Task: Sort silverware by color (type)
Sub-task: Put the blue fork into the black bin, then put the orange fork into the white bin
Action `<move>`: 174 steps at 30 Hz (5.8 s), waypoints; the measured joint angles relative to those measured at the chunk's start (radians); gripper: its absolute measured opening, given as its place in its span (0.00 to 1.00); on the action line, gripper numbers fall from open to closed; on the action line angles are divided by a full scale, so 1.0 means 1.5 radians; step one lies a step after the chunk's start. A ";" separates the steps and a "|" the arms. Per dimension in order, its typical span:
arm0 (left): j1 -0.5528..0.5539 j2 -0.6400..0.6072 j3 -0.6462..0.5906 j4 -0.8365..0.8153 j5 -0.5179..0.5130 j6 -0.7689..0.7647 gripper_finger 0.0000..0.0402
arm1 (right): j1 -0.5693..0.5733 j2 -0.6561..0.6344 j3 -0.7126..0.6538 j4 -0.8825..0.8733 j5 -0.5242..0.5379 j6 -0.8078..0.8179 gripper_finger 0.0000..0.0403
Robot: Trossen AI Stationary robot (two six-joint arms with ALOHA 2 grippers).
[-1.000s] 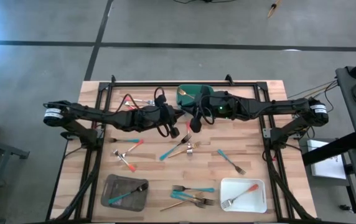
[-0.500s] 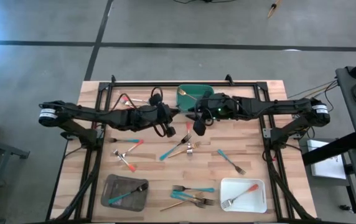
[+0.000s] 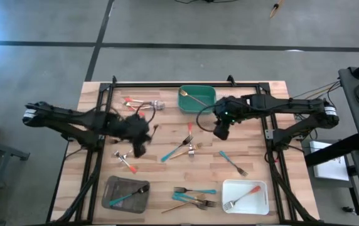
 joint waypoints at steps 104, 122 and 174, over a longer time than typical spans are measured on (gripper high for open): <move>-0.065 0.304 0.578 -0.565 -0.335 -0.110 0.24 | -0.314 0.300 -0.080 -0.047 -0.060 -0.258 0.24; 0.003 0.185 0.504 -0.564 -0.397 0.026 0.24 | -0.367 0.345 -0.080 -0.033 -0.040 -0.277 0.24; 0.002 0.149 0.500 -0.557 -0.385 -0.010 0.24 | -0.243 0.015 -0.115 -0.125 -0.245 -0.039 0.02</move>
